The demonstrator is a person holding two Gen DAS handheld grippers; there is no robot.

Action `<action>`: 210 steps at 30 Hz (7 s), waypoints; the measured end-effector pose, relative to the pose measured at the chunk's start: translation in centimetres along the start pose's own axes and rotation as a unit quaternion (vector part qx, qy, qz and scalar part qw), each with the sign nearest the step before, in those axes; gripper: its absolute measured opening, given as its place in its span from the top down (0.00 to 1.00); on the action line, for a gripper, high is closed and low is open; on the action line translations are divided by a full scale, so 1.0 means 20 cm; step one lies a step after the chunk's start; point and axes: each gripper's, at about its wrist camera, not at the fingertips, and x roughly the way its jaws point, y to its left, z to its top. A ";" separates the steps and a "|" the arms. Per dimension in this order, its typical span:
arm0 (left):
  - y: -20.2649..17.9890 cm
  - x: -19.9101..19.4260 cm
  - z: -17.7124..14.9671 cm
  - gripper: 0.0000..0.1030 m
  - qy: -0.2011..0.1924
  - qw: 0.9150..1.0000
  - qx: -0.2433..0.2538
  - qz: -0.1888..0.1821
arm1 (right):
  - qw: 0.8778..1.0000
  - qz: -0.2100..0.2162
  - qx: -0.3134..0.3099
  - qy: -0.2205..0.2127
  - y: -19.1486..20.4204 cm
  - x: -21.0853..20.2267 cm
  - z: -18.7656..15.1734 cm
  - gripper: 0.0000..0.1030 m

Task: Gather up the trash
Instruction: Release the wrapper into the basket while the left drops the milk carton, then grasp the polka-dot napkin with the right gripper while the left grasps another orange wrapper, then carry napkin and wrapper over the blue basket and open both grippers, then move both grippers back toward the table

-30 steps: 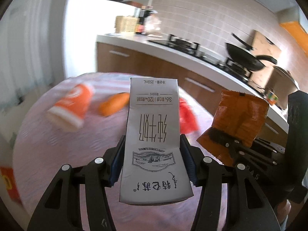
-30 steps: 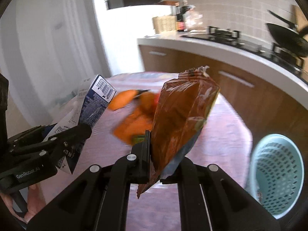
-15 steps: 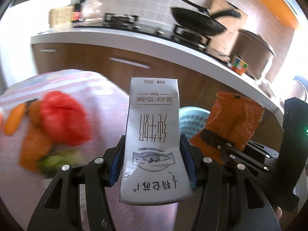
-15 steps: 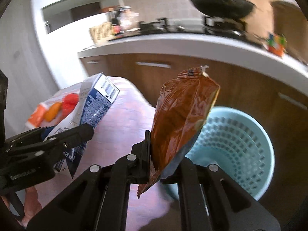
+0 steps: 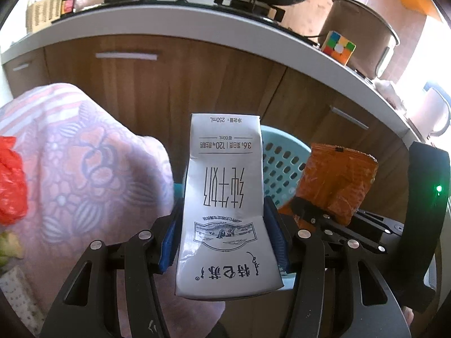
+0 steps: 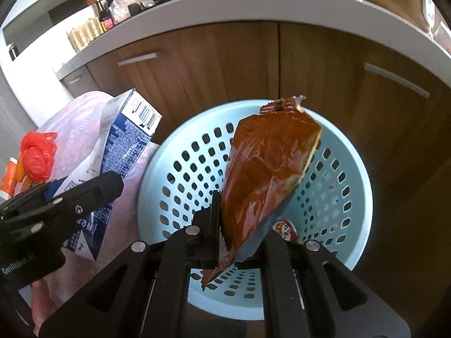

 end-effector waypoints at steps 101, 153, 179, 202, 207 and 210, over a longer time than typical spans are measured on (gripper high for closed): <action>1.17 -0.61 -0.24 0.47 -0.017 0.980 -0.073 0.182 | 0.963 0.157 -0.216 -0.042 1.25 -0.22 -0.25 0.66; -0.02 0.01 0.07 0.53 -0.009 1.000 0.022 -0.019 | 0.995 -0.029 0.034 -0.084 -0.10 -0.24 0.04 0.63; 0.12 -0.31 -0.04 0.34 -0.068 0.998 -0.002 -0.011 | 0.995 -0.006 0.012 -0.102 0.09 -0.32 0.05 0.40; 0.89 -0.77 -0.28 0.34 -0.086 0.988 -0.059 0.110 | 0.979 0.141 -0.121 -0.089 1.01 -0.34 -0.01 0.67; 0.96 -0.62 -0.27 0.37 -0.049 0.991 -0.049 0.116 | 0.979 0.137 -0.128 -0.083 1.06 -0.33 -0.02 0.67; 0.95 -0.58 -0.26 0.41 -0.038 0.992 -0.034 0.113 | 0.980 0.132 -0.126 -0.078 1.04 -0.31 -0.01 0.67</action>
